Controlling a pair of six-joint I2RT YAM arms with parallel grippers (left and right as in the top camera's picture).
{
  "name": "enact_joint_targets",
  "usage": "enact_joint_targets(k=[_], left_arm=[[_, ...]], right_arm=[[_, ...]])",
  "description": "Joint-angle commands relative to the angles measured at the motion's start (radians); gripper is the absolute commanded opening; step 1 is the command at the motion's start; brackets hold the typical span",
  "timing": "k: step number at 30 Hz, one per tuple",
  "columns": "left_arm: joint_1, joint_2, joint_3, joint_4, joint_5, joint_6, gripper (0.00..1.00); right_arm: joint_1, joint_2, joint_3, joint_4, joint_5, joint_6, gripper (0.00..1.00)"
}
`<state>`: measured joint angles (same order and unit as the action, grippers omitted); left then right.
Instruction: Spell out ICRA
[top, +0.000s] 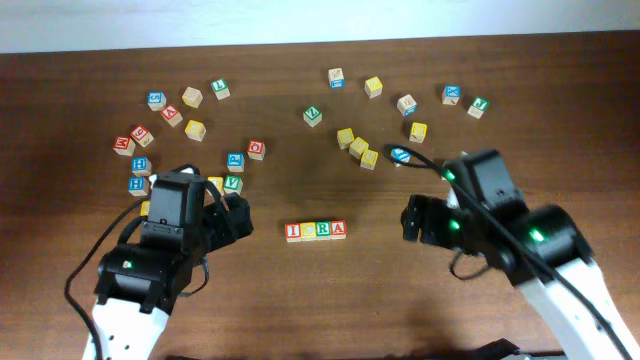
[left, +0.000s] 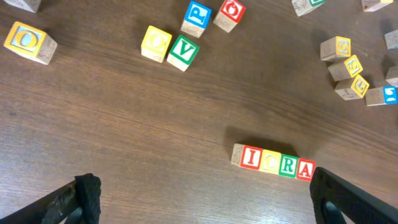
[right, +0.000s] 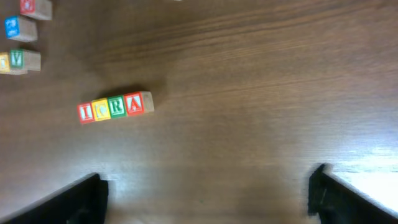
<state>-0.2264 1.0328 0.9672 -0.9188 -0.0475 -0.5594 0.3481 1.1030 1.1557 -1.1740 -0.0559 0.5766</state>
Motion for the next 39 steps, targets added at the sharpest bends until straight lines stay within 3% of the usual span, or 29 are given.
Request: enact_joint_targets(k=[1,7,16,34,39], left_arm=[[0.007,-0.001,0.016,-0.004,-0.029,0.008,0.99],[0.007,-0.001,0.016,-0.003,-0.029,0.008,0.99],[0.007,-0.001,0.016,-0.003,-0.029,0.008,0.99],[0.007,-0.001,0.016,-0.003,-0.029,0.008,0.99],[0.007,-0.001,0.016,-0.003,-0.029,0.008,0.99]], right_arm=[[-0.001,-0.123,0.017,-0.055,0.034,-0.003,0.99],[-0.001,-0.325,0.016,-0.122,0.05,-0.003,0.98],[-0.001,-0.327,0.016,-0.296,0.05,-0.003,0.98],[-0.003,-0.327,0.016,-0.296,0.054,-0.004,0.98],[-0.121,-0.36,0.014,-0.242,0.115,-0.028,0.98]])
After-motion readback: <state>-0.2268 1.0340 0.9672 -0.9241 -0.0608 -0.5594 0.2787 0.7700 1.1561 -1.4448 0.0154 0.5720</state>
